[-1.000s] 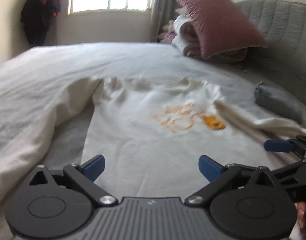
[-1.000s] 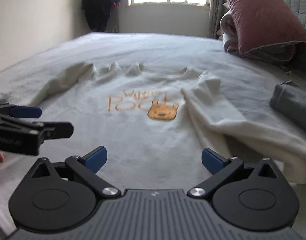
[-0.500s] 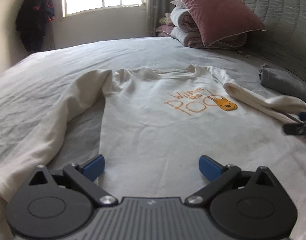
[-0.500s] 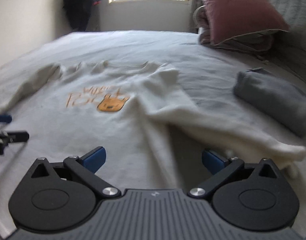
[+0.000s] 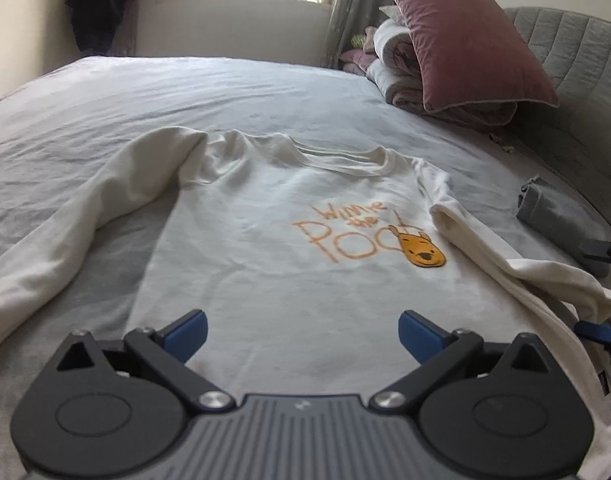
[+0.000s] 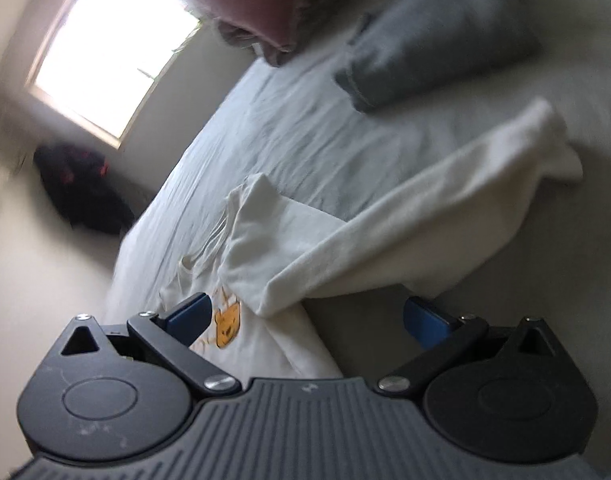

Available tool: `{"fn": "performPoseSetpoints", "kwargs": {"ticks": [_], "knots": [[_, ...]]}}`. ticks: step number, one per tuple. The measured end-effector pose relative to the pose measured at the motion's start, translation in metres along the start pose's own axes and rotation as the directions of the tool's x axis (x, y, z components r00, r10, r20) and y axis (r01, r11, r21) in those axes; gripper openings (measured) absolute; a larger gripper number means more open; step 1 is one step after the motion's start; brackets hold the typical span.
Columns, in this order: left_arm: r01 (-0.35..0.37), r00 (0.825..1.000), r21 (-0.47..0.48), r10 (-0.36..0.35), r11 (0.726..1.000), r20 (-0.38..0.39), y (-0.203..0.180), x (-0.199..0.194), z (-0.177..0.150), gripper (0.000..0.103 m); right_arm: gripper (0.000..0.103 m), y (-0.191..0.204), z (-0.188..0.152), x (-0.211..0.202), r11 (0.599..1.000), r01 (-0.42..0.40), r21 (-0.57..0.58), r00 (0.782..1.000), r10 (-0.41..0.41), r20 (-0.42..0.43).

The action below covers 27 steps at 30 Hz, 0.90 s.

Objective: Fold clothes
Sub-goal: 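Grasp the sleeve cuff nearest the right gripper and lift it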

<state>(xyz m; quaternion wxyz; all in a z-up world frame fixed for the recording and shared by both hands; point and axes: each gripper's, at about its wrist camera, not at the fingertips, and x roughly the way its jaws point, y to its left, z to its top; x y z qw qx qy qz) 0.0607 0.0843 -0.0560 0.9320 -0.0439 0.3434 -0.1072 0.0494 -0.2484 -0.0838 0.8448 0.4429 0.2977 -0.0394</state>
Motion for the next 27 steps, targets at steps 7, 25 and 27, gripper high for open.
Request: {"fn": "performPoseSetpoints", "kwargs": {"ticks": [7, 25, 27], "knots": [[0.012, 0.998, -0.016, -0.013, 1.0, -0.069, -0.012, 0.013, 0.005, 0.102, 0.103, 0.005, 0.014, 0.014, 0.983, 0.085, 0.162, 0.996, -0.084, -0.013], [0.009, 0.995, 0.012, -0.008, 1.0, -0.103, -0.018, 0.022, 0.007, 0.102, 0.017, 0.092, 0.056, 0.012, 0.866, 0.428, -0.256, 0.891, -0.357, 0.282], [0.017, 0.995, 0.02, -0.015, 1.0, -0.096, -0.021, 0.022, 0.006, 0.102, 0.017, 0.099, 0.065, 0.01, 0.839, 0.448, -0.31, 0.877, -0.346, 0.332]]}}
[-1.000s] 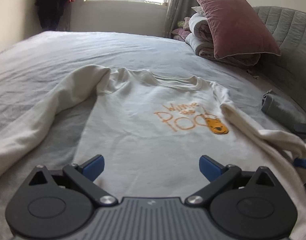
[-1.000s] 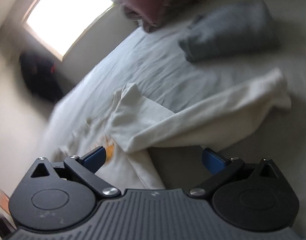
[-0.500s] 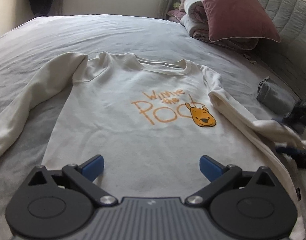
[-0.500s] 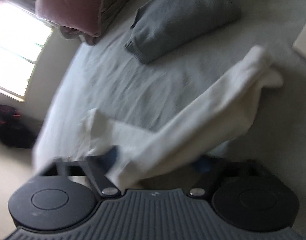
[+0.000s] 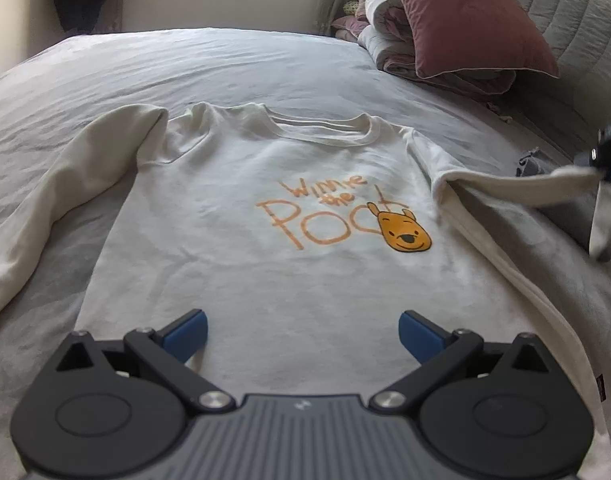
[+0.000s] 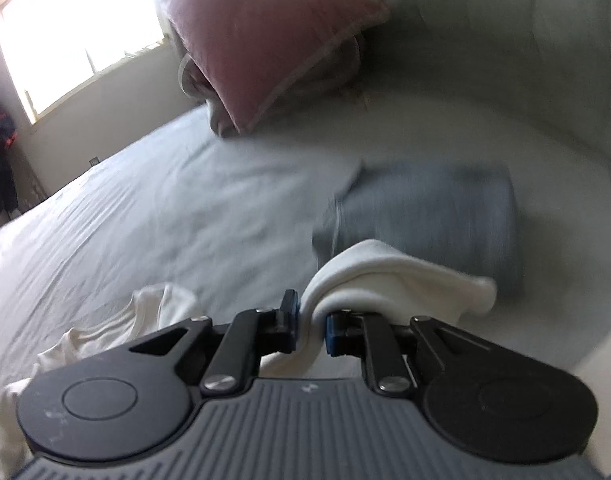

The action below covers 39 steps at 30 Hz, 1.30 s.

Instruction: Fold clothes

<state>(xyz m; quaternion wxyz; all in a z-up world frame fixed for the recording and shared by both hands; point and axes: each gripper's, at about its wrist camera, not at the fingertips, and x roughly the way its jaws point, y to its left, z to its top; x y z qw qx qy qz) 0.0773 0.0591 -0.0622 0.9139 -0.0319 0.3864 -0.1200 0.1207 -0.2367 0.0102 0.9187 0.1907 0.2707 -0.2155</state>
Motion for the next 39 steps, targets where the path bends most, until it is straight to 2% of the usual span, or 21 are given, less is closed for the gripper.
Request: {"fn": "performPoseSetpoints", "kwargs": {"ticks": [3, 8, 13, 19, 23, 25, 27, 28, 30, 32, 34, 37, 39], "knots": [[0.014, 1.0, 0.008, -0.014, 1.0, 0.007, -0.004, 0.001, -0.001, 0.102, 0.017, -0.001, 0.014, 0.0, 0.996, 0.024, -0.085, 0.997, -0.018, 0.073], [0.035, 0.999, 0.028, -0.035, 0.999, 0.02, -0.013, 0.005, -0.002, 0.102, 0.017, -0.014, 0.035, 0.007, 0.986, 0.059, -0.159, 0.986, -0.033, 0.161], [0.066, 0.996, 0.067, -0.07, 0.996, 0.057, -0.022, 0.004, -0.008, 0.102, 0.016, -0.027, 0.044, 0.017, 0.97, 0.044, -0.237, 0.976, 0.009, 0.218], [0.165, 0.982, 0.146, -0.177, 0.975, 0.07, -0.04, 0.001, -0.016, 0.102, 0.017, -0.034, 0.042, 0.06, 0.938, 0.034, -0.346, 0.973, 0.048, 0.225], [0.153, 0.983, 0.208, -0.171, 0.966, 0.067, -0.052, 0.007, -0.022, 0.102, 0.017, -0.048, 0.028, 0.078, 0.927, 0.03, -0.374, 0.982, 0.044, 0.186], [0.135, 0.985, 0.234, -0.155, 0.963, 0.071, -0.056, 0.012, -0.024, 0.102, 0.025, -0.06, 0.02, 0.084, 0.937, 0.034, -0.348, 0.988, 0.021, 0.155], [0.128, 0.986, 0.241, -0.15, 0.962, 0.077, -0.058, 0.013, -0.024, 0.102, 0.045, -0.072, 0.012, 0.088, 0.951, 0.05, -0.305, 0.99, -0.007, 0.139], [0.13, 0.985, 0.239, -0.152, 0.962, 0.078, -0.057, 0.014, -0.024, 0.102, 0.05, -0.077, 0.009, 0.086, 0.959, 0.052, -0.28, 0.989, -0.011, 0.146], [0.132, 0.985, 0.237, -0.155, 0.962, 0.079, -0.057, 0.015, -0.025, 0.102, 0.071, -0.083, 0.006, 0.078, 0.972, 0.067, -0.226, 0.987, -0.031, 0.16], [0.125, 0.985, 0.247, -0.149, 0.961, 0.082, -0.058, 0.017, -0.027, 0.103, 0.077, -0.091, 0.002, 0.066, 0.987, 0.068, -0.145, 0.984, -0.043, 0.171], [0.114, 0.987, 0.258, -0.14, 0.959, 0.084, -0.06, 0.017, -0.028, 0.103, 0.078, -0.098, -0.002, 0.055, 0.997, 0.045, -0.056, 0.989, -0.037, 0.143], [0.11, 0.987, 0.259, -0.136, 0.96, 0.083, -0.061, 0.02, -0.027, 0.103, 0.079, -0.101, -0.01, 0.038, 0.997, 0.047, 0.056, 0.997, -0.051, 0.066], [0.109, 0.987, 0.257, -0.135, 0.96, 0.084, -0.062, 0.02, -0.026, 0.103, 0.079, -0.097, -0.02, 0.03, 0.995, 0.012, 0.097, 1.0, -0.012, 0.005]]}}
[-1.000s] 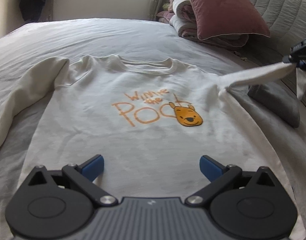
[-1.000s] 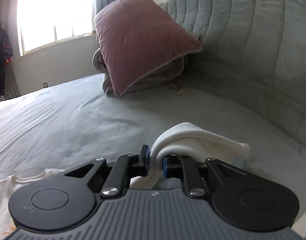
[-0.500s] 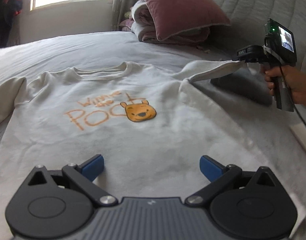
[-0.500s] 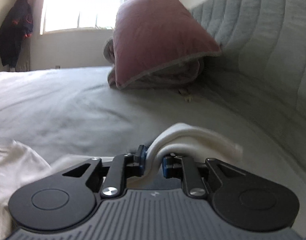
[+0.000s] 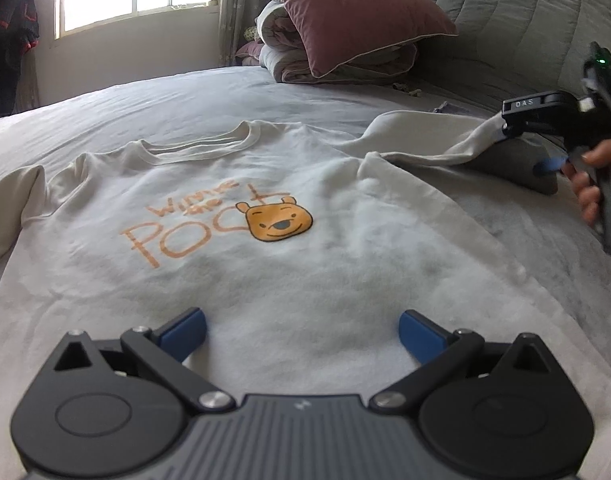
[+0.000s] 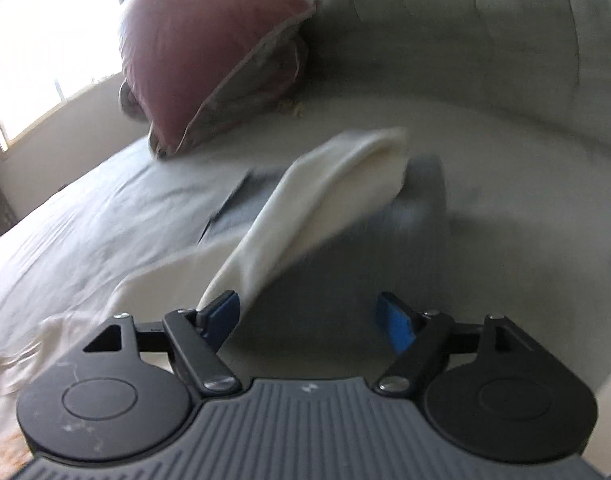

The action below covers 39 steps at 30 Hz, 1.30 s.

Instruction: Fold clothes

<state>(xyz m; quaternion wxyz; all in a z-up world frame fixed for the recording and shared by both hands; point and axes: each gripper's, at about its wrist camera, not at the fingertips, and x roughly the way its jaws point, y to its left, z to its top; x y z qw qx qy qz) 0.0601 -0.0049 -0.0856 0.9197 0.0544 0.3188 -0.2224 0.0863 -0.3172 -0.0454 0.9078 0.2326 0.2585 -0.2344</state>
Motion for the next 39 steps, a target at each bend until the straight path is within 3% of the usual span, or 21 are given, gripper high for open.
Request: {"fn": "performPoseSetpoints", "kwargs": {"ticks": [2, 4, 5, 6, 16, 18, 22, 25, 33, 34, 36, 39], "knots": [[-0.002, 1.0, 0.0, 0.002, 1.0, 0.001, -0.001, 0.001, 0.0, 0.103, 0.079, 0.006, -0.01, -0.003, 0.997, -0.065, 0.035, 0.995, 0.068, -0.068], [-0.003, 1.0, 0.0, 0.003, 1.0, 0.002, -0.001, 0.001, 0.0, 0.103, 0.08, 0.014, -0.019, 0.007, 0.987, -0.141, 0.075, 0.977, 0.151, -0.149], [-0.003, 1.0, 0.0, 0.003, 1.0, 0.002, -0.001, 0.001, 0.0, 0.103, 0.086, 0.02, -0.024, 0.013, 0.981, -0.168, 0.099, 0.968, 0.183, -0.174], [-0.003, 1.0, 0.0, 0.003, 1.0, 0.003, -0.001, 0.001, 0.0, 0.103, 0.094, 0.027, -0.025, 0.015, 0.978, -0.188, 0.09, 0.967, 0.2, -0.157], [0.02, 0.999, -0.049, -0.019, 0.999, 0.026, 0.014, 0.005, 0.011, 0.103, 0.095, 0.065, -0.046, 0.026, 0.934, -0.346, 0.085, 0.937, 0.35, -0.026], [0.02, 0.999, -0.049, -0.019, 0.999, 0.026, 0.02, 0.013, 0.018, 0.102, 0.095, 0.056, -0.054, 0.029, 0.921, -0.386, 0.049, 0.922, 0.387, -0.002], [0.001, 1.0, 0.015, -0.001, 1.0, 0.031, 0.029, 0.046, 0.049, 0.102, 0.093, 0.051, -0.049, 0.035, 0.876, -0.474, 0.084, 0.879, 0.476, -0.001], [-0.019, 0.999, 0.029, 0.018, 0.999, 0.041, 0.039, 0.077, 0.076, 0.102, 0.091, 0.049, -0.047, 0.036, 0.86, -0.502, 0.091, 0.863, 0.504, -0.004], [0.02, 0.996, -0.131, -0.008, 0.991, 0.091, 0.078, 0.152, 0.145, 0.097, 0.075, 0.049, -0.049, 0.042, 0.835, -0.536, 0.127, 0.84, 0.542, -0.017], [0.037, 0.995, -0.149, -0.022, 0.988, 0.101, 0.081, 0.158, 0.151, 0.097, 0.072, 0.049, -0.049, 0.044, 0.823, -0.55, 0.14, 0.829, 0.559, -0.029], [0.064, 0.993, -0.167, -0.045, 0.984, 0.112, 0.084, 0.171, 0.16, 0.095, 0.049, 0.048, -0.049, 0.05, 0.799, -0.577, 0.168, 0.804, 0.592, -0.052], [0.071, 0.992, -0.129, -0.056, 0.989, 0.115, 0.081, 0.184, 0.17, 0.092, 0.041, 0.043, -0.047, 0.055, 0.766, -0.604, 0.221, 0.775, 0.628, -0.061]]}}
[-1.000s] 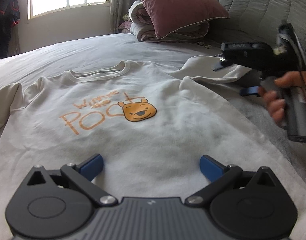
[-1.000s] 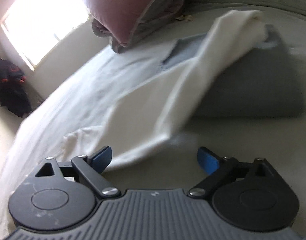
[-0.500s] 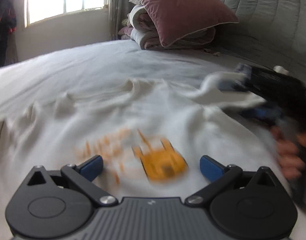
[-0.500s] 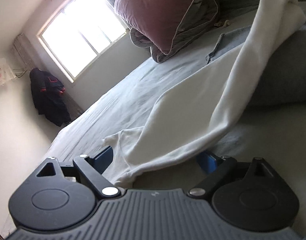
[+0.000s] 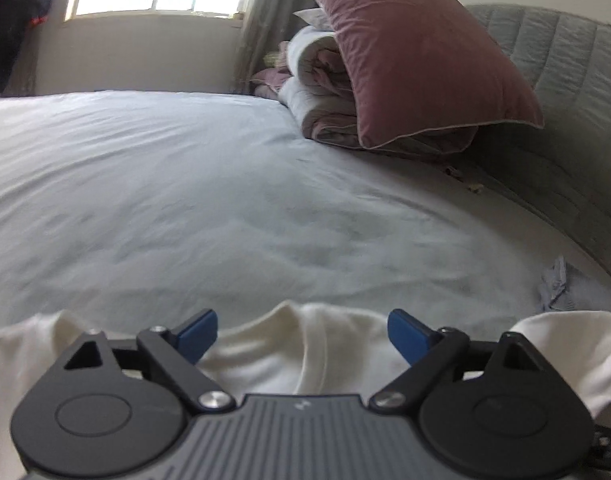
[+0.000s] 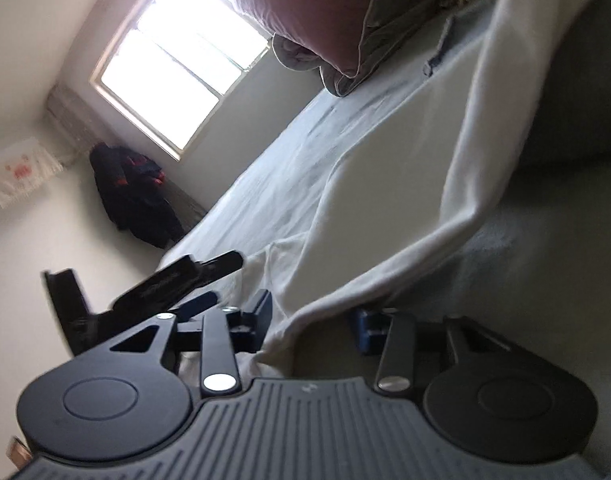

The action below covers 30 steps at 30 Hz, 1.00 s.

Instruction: Fold clothes

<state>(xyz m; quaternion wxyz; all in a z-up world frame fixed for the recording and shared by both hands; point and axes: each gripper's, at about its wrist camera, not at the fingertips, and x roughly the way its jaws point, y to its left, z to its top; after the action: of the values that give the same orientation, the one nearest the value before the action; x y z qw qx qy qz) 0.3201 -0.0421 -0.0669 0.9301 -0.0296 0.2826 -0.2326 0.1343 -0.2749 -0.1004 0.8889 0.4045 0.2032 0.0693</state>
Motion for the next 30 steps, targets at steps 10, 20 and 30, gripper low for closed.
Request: {"fn": "performPoseSetpoints", "kwargs": {"ticks": [10, 20, 30], "knots": [[0.131, 0.991, 0.126, -0.131, 0.983, -0.006, -0.026, 0.01, 0.016, 0.086, 0.003, -0.012, 0.003, -0.01, 0.988, 0.068, 0.137, 0.997, -0.07, 0.016], [0.161, 0.977, 0.294, -0.111, 0.942, -0.18, -0.065, 0.03, 0.003, 0.049, 0.003, -0.003, -0.004, -0.009, 0.989, 0.113, 0.091, 0.993, -0.116, 0.032], [-0.001, 1.0, 0.261, 0.004, 0.965, -0.01, -0.074, 0.014, -0.011, 0.009, 0.003, -0.009, -0.003, -0.006, 0.988, 0.119, 0.097, 0.991, -0.124, 0.049]]}}
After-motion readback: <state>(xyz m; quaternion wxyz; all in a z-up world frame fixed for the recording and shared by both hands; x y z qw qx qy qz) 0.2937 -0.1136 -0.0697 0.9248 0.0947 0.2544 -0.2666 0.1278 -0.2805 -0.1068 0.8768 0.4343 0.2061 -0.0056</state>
